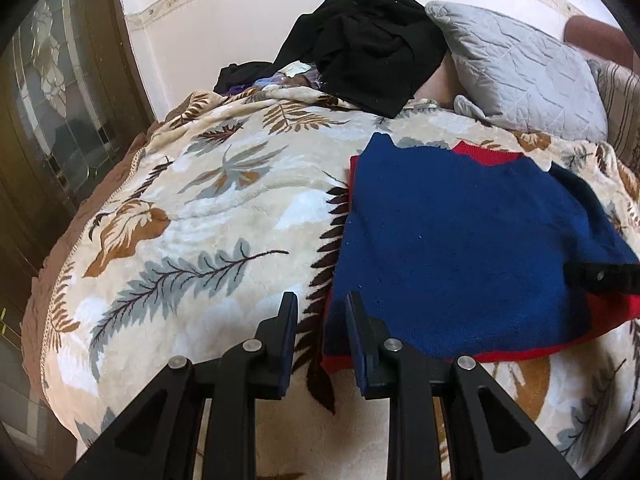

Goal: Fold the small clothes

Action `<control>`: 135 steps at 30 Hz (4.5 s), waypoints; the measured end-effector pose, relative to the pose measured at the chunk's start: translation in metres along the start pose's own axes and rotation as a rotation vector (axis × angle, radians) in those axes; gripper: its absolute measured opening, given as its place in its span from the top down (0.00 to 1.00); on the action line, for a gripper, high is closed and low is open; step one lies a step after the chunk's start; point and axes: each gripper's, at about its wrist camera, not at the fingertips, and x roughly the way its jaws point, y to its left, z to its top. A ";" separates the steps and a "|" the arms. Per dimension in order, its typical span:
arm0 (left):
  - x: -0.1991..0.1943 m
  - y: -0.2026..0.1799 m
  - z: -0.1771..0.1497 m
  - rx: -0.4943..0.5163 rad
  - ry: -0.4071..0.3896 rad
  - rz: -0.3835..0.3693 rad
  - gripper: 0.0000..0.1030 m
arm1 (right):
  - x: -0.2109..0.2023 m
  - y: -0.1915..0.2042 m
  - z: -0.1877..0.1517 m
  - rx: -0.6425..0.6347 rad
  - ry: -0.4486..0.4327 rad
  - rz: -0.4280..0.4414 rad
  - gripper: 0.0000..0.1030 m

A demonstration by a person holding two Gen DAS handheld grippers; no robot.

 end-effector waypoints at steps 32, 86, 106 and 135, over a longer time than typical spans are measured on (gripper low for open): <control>0.032 0.005 -0.002 -0.064 0.108 -0.026 0.61 | 0.012 0.054 -0.017 -0.310 -0.086 -0.365 0.70; -0.022 0.023 0.008 -0.036 -0.105 0.110 0.55 | -0.016 0.066 -0.020 -0.318 -0.246 -0.347 0.69; -0.029 0.053 0.011 -0.135 -0.127 0.154 0.55 | -0.016 0.066 -0.018 -0.305 -0.245 -0.328 0.69; -0.044 0.124 0.006 -0.345 -0.176 0.317 0.55 | -0.013 0.069 -0.016 -0.288 -0.248 -0.304 0.69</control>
